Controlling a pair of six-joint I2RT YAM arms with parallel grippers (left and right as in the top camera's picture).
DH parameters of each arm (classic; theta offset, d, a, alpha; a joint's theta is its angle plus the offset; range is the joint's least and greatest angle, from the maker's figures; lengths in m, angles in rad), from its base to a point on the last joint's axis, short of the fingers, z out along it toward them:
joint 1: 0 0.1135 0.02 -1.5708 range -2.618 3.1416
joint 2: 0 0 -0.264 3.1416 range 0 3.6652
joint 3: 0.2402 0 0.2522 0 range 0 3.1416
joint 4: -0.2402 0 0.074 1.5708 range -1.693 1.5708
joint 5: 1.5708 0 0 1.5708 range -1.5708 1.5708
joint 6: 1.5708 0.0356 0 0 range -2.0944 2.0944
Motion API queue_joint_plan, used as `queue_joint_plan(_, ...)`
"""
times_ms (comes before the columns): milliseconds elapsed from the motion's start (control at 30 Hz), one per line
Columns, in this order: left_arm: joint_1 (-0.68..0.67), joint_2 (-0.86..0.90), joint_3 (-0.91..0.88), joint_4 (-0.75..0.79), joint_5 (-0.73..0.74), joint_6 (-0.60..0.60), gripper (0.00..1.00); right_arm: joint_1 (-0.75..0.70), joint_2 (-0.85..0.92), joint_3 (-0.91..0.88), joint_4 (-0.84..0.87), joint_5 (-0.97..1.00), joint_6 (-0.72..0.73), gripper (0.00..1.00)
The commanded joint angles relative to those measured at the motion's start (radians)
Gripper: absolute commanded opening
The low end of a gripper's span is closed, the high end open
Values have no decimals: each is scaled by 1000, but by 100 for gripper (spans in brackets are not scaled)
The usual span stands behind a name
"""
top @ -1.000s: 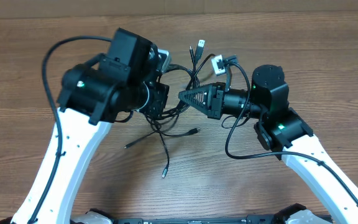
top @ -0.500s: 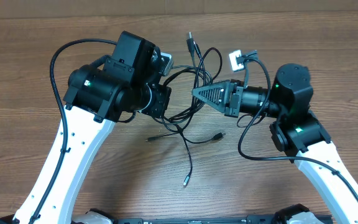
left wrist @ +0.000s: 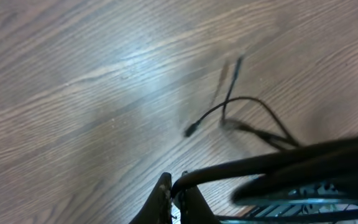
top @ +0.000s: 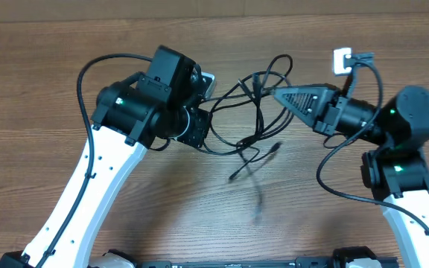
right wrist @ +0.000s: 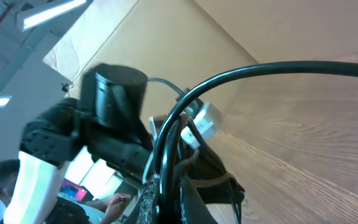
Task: Untangle cables
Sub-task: 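Pull the grasped strand rightward with the right gripper, separating cables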
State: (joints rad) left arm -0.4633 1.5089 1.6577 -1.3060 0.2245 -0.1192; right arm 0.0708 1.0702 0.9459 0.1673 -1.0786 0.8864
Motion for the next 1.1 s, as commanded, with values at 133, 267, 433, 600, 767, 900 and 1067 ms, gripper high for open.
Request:
queue_joint_plan(133, 18, 2, -87, -29, -161, 7, 5, -167, -79, 12, 46, -9, 30, 4)
queue_joint_plan(267, 18, 2, -92, -49, -258, 6, 5, -258, -79, 12, 138, -75, 30, 4)
queue_joint_plan(433, 20, 2, -92, -74, -343, -12, 4, -394, -79, 12, 363, -231, 27, 4)
queue_joint_plan(600, 20, 2, -92, -72, -355, -20, 4, -497, -79, 12, 484, -318, 31, 4)
queue_joint_plan(767, 20, 2, -92, -66, -367, -19, 4, -510, -71, 12, 484, -331, 29, 4)
queue_joint_plan(900, 25, 2, -92, -82, -415, -39, 4, -514, -60, 12, 483, -346, -32, 4)
queue_joint_plan(1067, 47, 2, -92, -92, -406, -61, 4, -515, -35, 12, 482, -364, -22, 4)
